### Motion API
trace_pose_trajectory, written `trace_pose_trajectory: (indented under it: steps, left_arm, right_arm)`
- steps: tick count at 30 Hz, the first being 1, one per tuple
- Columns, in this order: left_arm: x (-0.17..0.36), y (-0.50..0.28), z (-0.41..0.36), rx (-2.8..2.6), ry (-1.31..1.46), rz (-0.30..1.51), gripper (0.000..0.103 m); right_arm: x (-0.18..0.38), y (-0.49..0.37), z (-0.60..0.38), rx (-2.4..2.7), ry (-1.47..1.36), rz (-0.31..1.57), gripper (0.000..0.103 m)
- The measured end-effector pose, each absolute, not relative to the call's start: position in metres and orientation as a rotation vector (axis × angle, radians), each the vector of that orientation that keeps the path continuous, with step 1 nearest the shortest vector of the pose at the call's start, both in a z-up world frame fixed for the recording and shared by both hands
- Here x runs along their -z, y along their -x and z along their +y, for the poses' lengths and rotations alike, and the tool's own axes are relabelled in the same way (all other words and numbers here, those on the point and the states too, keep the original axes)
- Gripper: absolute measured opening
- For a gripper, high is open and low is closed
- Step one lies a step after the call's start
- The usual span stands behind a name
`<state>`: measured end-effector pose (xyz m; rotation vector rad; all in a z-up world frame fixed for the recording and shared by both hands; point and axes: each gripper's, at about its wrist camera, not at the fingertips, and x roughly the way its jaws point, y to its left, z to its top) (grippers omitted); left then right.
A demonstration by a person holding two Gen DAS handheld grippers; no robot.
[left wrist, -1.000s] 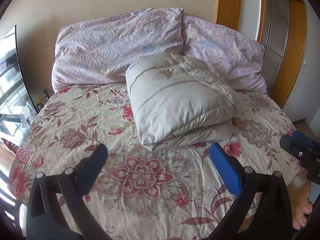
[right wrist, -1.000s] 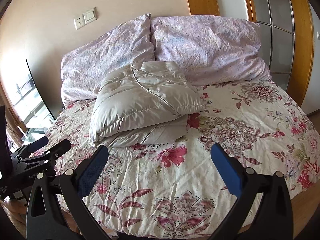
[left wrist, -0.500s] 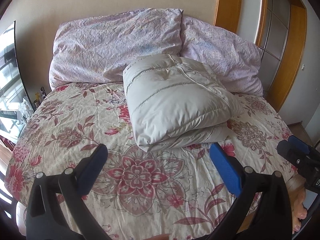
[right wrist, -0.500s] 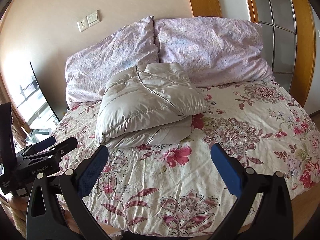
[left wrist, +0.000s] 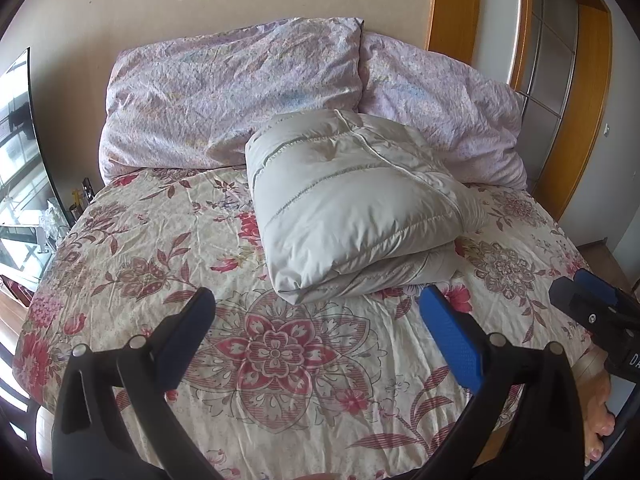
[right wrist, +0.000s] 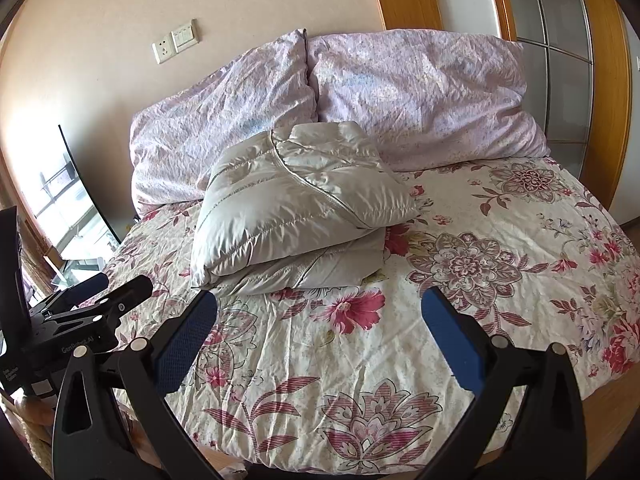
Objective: Fold large clothes
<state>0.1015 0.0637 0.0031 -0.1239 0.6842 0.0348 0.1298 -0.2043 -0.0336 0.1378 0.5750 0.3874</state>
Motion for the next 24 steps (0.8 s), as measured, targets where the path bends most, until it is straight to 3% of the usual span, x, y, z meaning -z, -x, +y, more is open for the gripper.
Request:
trace_pose_trajectory:
  steps: [24]
  left_arm:
    - [-0.0015,-0.1024,0.0633,-0.031,0.118,0.687,0.101]
  right_arm:
    - [0.0352,-0.1345,-0.2046,-0.389,-0.149,0.582,0.102]
